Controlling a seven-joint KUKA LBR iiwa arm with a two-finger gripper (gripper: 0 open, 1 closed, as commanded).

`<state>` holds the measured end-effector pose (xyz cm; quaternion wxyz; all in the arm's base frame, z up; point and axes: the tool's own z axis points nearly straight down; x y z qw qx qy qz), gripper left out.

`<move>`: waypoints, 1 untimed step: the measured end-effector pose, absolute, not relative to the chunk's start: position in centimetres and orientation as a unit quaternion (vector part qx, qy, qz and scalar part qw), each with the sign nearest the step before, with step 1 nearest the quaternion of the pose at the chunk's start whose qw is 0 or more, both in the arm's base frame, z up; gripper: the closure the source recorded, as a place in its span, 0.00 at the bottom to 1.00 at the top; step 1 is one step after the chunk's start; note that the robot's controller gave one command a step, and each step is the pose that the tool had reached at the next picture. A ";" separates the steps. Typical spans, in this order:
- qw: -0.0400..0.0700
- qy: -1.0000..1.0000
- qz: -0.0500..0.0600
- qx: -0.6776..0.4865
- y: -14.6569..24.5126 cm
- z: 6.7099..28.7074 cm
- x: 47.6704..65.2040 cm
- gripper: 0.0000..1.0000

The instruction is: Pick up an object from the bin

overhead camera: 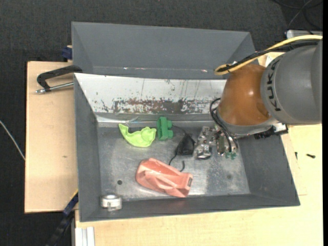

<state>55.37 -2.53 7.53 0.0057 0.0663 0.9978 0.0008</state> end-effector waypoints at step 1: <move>0.006 0.998 0.001 0.066 -2.5 7.5 55.4 1.00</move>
Offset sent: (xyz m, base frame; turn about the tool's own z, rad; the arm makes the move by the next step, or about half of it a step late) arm -0.0088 0.0066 0.1785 0.0205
